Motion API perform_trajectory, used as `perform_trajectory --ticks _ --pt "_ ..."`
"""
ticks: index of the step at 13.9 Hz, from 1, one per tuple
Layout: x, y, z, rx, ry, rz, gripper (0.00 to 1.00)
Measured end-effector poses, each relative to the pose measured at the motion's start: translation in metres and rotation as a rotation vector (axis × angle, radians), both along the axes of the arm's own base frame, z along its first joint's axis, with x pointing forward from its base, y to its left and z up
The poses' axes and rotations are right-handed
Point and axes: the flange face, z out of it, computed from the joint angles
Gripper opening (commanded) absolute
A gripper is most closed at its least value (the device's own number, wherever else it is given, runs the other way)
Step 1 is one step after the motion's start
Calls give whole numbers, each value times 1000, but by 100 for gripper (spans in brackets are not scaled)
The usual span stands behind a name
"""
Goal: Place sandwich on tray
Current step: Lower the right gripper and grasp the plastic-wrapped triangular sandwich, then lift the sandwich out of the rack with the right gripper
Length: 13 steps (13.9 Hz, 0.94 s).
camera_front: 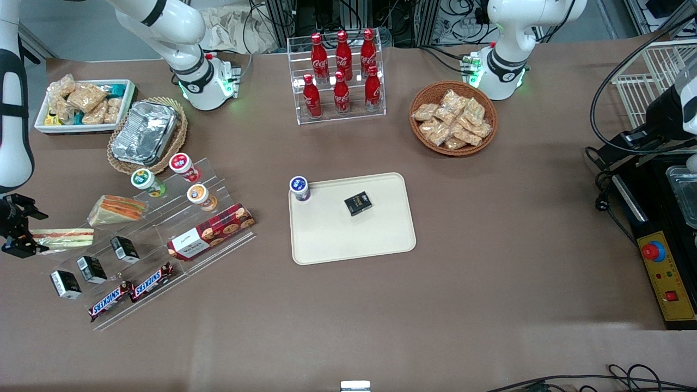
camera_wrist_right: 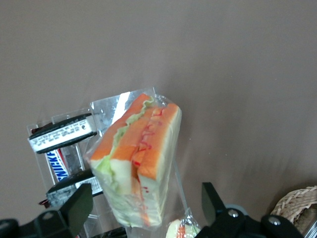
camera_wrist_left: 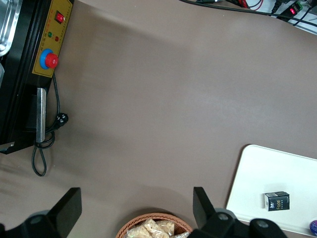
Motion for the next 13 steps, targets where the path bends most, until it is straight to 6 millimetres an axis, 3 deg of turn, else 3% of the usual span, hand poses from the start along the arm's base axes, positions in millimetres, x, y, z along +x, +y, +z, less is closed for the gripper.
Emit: perform_trajectory --ticks 5,6,7,9,10,13 --pt "1 -9 -5 -10 -19 -11 97" --pt "0 -12 -8 -11 -21 -16 93" --pt "0 -14 -10 -10 -20 -19 75" --pt "0 -15 -11 -10 -18 -18 21" --pt "0 -15 -11 -10 -17 -9 4" --pt "1 -14 -5 -14 -22 32 0"
